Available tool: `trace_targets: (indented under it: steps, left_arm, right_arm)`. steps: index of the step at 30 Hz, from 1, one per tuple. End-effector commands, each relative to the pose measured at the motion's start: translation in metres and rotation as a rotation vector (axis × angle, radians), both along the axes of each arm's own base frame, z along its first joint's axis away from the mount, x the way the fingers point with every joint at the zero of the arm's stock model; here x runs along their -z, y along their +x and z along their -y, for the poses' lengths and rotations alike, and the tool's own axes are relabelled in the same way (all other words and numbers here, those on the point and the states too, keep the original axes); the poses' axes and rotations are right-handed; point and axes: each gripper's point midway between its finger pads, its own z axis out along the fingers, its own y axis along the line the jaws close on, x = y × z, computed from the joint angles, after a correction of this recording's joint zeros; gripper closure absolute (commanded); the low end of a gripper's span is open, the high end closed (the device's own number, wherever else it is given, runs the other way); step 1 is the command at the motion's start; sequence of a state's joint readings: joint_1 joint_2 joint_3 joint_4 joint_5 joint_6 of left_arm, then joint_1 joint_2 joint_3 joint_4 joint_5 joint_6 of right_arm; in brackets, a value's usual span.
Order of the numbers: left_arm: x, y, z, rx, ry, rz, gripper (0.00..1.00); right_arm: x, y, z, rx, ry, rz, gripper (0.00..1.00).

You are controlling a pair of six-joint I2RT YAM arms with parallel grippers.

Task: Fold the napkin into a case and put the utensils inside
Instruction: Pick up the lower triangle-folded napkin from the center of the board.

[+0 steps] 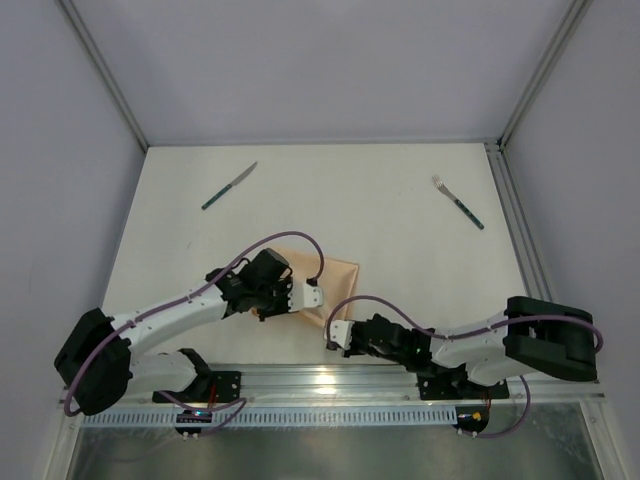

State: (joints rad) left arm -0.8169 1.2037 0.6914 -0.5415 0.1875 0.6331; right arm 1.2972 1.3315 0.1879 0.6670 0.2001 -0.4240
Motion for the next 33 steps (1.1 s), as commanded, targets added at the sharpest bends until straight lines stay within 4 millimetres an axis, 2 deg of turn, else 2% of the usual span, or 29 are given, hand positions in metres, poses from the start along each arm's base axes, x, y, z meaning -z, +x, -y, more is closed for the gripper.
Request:
trace_targets:
  steps: [1, 3, 4, 6, 9, 10, 11, 12, 13, 16, 17, 20, 24, 26, 29, 30, 32, 33]
  left_arm:
    - [-0.003, 0.014, 0.0, -0.018, -0.027, 0.008, 1.0]
    - [-0.003, 0.014, -0.001, -0.021, -0.031, -0.003, 0.97]
    - [-0.005, 0.016, -0.002, -0.023, -0.033, 0.0, 0.95]
    - [-0.004, 0.015, -0.002, -0.008, -0.029, -0.002, 0.92]
    - [0.005, 0.007, -0.005, 0.016, -0.008, -0.038, 0.77]
    - [0.008, -0.001, -0.006, 0.04, -0.007, -0.065, 0.68]
    - [0.009, -0.004, -0.007, 0.049, -0.005, -0.074, 0.63]
    - [0.009, -0.006, -0.008, 0.056, -0.005, -0.079, 0.58]
    - [0.009, -0.01, -0.009, 0.059, -0.009, -0.093, 0.49]
    - [-0.001, -0.014, -0.01, 0.067, -0.033, -0.073, 0.38]
    - [-0.006, -0.014, -0.012, 0.068, -0.041, -0.051, 0.37]
    - [0.002, -0.015, -0.021, 0.073, -0.012, -0.002, 0.32]
    - [0.02, -0.026, -0.025, 0.091, 0.027, -0.009, 0.22]
    - [0.024, -0.025, -0.026, 0.078, 0.037, -0.001, 0.21]
    - [0.033, -0.009, -0.03, 0.019, 0.064, 0.089, 0.21]
    - [0.031, 0.008, -0.029, -0.026, 0.061, 0.17, 0.24]
    - [0.043, 0.014, -0.039, -0.058, 0.1, 0.206, 0.28]
    - [0.045, 0.016, -0.041, -0.064, 0.106, 0.219, 0.36]
  right_arm:
    - [-0.021, -0.01, -0.017, -0.047, 0.097, -0.128, 0.96]
    - [-0.027, -0.004, -0.015, -0.04, 0.144, -0.202, 0.96]
    - [-0.028, -0.011, -0.018, -0.076, 0.158, -0.26, 0.96]
    - [-0.028, -0.008, -0.016, -0.078, 0.165, -0.303, 0.96]
    - [-0.025, -0.003, -0.015, -0.069, 0.164, -0.383, 0.96]
    - [-0.023, -0.003, -0.016, -0.072, 0.162, -0.425, 0.96]
    - [-0.023, -0.002, -0.016, -0.071, 0.165, -0.443, 0.96]
    - [-0.024, 0.0, -0.018, -0.071, 0.169, -0.457, 0.96]
    - [-0.022, 0.003, -0.016, -0.06, 0.167, -0.478, 0.96]
    - [-0.023, 0.005, -0.016, -0.05, 0.191, -0.531, 0.96]
    - [-0.024, 0.008, -0.014, -0.042, 0.204, -0.546, 0.96]
    - [-0.023, 0.01, -0.013, -0.024, 0.218, -0.587, 0.96]
    - [-0.021, 0.011, -0.016, -0.022, 0.225, -0.638, 0.96]
    - [-0.02, 0.013, -0.016, -0.017, 0.228, -0.657, 0.96]
    - [-0.022, 0.015, -0.016, -0.019, 0.243, -0.676, 0.96]
    - [-0.022, 0.016, -0.015, -0.017, 0.247, -0.675, 0.96]
    - [-0.022, 0.016, -0.013, -0.019, 0.248, -0.679, 0.96]
    - [-0.021, 0.015, -0.012, -0.019, 0.249, -0.684, 0.96]
